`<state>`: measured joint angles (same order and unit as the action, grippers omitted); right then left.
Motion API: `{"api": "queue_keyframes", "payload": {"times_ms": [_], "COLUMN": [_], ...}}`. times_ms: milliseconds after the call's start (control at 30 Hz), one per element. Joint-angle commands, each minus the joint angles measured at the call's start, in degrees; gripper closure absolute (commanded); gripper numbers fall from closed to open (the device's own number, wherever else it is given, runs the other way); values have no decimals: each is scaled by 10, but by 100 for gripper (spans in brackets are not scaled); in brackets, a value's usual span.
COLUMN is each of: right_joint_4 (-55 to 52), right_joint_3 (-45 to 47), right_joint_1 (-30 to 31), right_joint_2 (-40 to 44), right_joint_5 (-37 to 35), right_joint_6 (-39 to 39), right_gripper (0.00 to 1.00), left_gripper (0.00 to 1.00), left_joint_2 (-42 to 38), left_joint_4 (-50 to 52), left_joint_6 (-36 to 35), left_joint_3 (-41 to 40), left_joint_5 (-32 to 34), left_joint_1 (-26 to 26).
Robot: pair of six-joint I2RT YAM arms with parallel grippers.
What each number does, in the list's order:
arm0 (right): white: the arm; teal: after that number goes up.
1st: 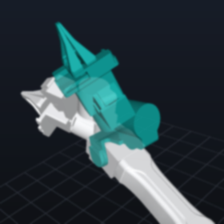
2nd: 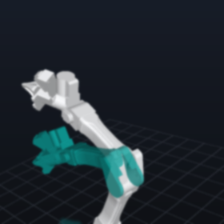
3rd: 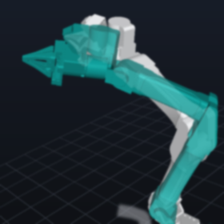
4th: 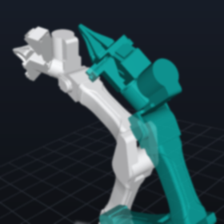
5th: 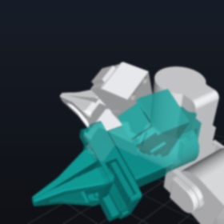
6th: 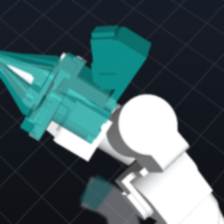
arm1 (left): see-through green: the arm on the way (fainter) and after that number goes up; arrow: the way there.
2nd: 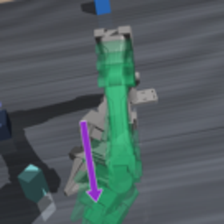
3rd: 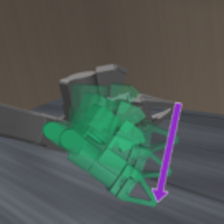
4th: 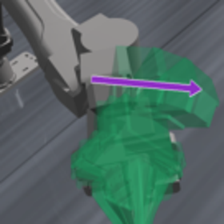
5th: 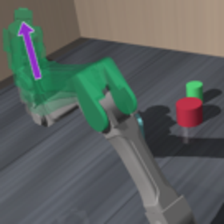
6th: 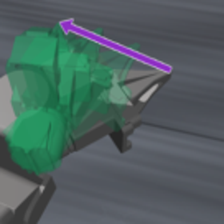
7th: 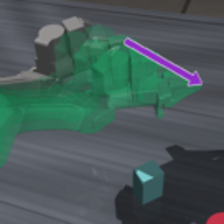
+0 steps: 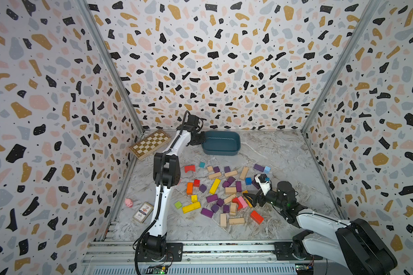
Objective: Pick purple bricks into the storage bin
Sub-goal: Adjust the storage box at the center of the board.
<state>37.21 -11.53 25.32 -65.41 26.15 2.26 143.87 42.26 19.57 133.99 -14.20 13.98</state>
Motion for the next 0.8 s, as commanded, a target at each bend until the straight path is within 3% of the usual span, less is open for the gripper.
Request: {"api": "queue_keyframes", "payload": {"times_ms": [0,167,767], "right_joint_4": [-7,-8,-9], "right_joint_3": [-21,-22,-24], "right_joint_1": [4,4,6], "right_joint_2": [-4,-6,-9], "right_joint_5": [-1,-1,-4], "right_joint_6": [-5,-5,-6], "right_gripper": [0,0,0], "left_gripper": [100,100,100], "left_joint_2": [4,8,-71], "left_joint_4": [-1,10,-15], "left_joint_6": [20,29,35], "left_joint_3": [23,31,-79], "left_joint_5": [-31,-17,-23], "left_joint_1": [3,11,11]}}
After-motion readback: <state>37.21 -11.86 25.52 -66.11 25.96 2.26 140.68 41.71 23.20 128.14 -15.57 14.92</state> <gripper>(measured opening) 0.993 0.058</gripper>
